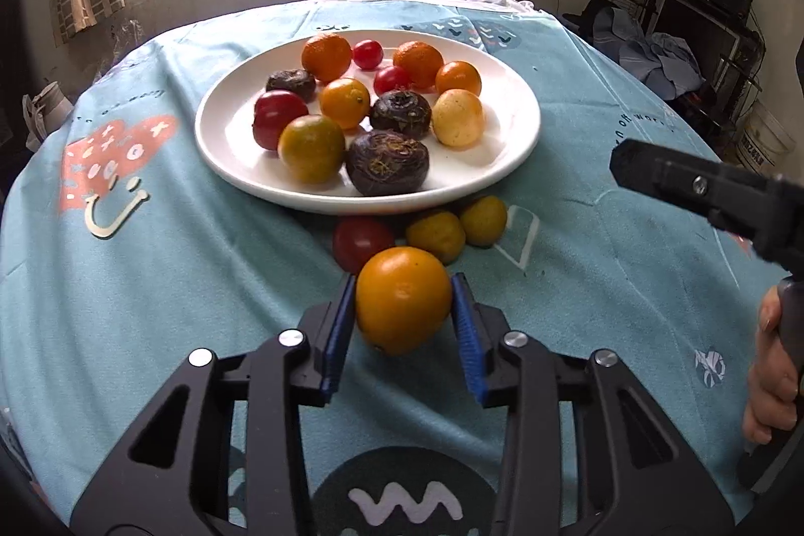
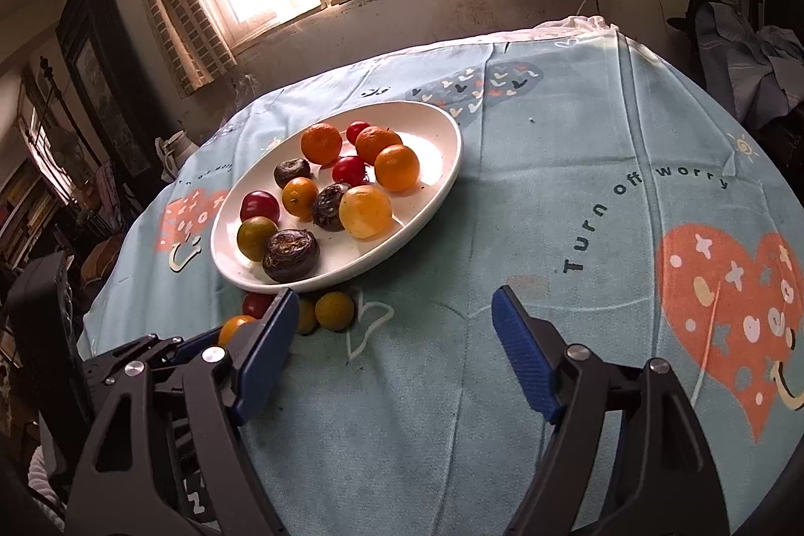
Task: Organize fruits
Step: 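Grasp a yellow-orange fruit with the left gripper while the right gripper grasps a small yellow fruit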
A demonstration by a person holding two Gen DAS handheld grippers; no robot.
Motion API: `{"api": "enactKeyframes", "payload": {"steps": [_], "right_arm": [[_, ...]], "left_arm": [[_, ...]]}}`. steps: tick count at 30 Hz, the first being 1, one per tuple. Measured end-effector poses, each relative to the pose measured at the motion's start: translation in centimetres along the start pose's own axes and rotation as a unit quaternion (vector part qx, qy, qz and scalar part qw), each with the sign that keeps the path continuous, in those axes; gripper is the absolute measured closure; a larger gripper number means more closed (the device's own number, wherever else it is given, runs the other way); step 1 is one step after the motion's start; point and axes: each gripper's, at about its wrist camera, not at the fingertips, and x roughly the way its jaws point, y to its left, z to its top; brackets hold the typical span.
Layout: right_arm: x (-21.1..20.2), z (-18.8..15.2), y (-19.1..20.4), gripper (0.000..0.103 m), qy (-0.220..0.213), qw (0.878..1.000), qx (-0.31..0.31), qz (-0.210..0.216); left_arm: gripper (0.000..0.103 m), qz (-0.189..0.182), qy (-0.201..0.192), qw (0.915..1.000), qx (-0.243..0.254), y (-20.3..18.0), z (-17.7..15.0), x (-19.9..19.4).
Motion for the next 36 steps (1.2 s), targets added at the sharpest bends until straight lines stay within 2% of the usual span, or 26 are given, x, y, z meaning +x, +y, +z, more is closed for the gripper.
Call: {"api": "enactKeyframes", "payload": {"steps": [2,4,7,12,19,25,29,36], "right_arm": [[1.1,-0.5,1.3,0.042,0.019,0.999,-0.036,0.004],[2.3,-1.1,2.2,0.054,0.039,0.997,-0.068,0.003],[3.9,-1.6,3.4,0.060,0.059,0.993,-0.106,-0.005],[5.5,-1.3,4.2,0.071,0.056,0.988,-0.141,-0.025],[7.7,-1.0,5.4,0.072,0.087,0.984,-0.157,-0.006],[7.7,-0.9,5.1,0.078,0.085,0.986,-0.145,0.000],[7.1,-1.1,4.8,0.078,0.080,0.987,-0.136,0.001],[4.5,-1.4,4.1,0.078,0.063,0.991,-0.118,0.010]], "left_arm": [[0.064,0.016,-0.006,0.9998,-0.008,0.7,-0.2,-0.7],[0.064,0.014,-0.002,0.9997,-0.022,1.6,-0.5,-0.8],[0.064,0.016,0.010,0.9994,-0.030,2.1,-0.6,-0.4],[0.064,0.023,0.016,0.9994,-0.023,1.8,-0.7,0.2],[0.063,0.027,0.028,0.9991,-0.018,1.7,-0.8,0.9],[0.063,0.031,0.028,0.9991,-0.008,1.4,-1.0,1.1],[0.064,0.031,0.022,0.9993,-0.006,1.4,-0.9,0.9],[0.065,0.053,-0.028,0.9982,-0.001,1.1,-0.4,-1.3]]}}
